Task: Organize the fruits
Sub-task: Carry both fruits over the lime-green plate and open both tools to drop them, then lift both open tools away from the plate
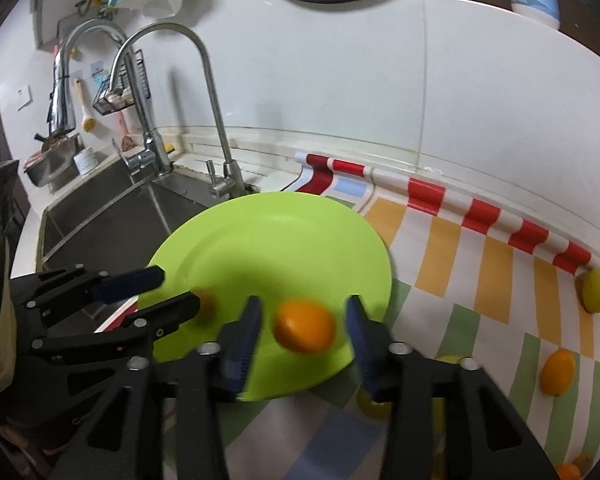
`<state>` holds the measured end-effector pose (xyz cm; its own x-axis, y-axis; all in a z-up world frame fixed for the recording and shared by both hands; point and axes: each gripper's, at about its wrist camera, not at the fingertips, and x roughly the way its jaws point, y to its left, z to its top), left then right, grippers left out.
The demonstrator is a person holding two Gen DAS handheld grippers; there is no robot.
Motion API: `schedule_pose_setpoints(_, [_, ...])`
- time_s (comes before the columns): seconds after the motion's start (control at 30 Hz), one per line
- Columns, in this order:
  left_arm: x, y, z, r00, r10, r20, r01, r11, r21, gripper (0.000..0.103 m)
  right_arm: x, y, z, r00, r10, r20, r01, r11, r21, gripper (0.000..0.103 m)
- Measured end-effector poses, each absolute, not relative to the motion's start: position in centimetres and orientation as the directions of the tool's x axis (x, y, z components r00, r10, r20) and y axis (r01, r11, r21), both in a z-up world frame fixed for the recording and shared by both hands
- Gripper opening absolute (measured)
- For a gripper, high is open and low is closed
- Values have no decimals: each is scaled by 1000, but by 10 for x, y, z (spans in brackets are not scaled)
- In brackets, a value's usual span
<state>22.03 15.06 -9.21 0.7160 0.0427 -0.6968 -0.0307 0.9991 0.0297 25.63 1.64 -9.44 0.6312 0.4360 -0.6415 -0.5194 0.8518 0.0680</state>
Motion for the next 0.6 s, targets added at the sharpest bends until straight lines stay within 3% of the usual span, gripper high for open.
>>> schedule_pose_setpoints(0.43, [181, 132, -66, 757, 43, -651, -33, 999, 28, 61, 215, -27, -69, 727, 359, -586, -422, 906, 31, 56])
schedule_pose_setpoints(0.6, [168, 124, -52, 781, 44, -623, -36, 999, 25, 69, 197, -42, -53, 774, 315, -549, -370, 929, 11, 67])
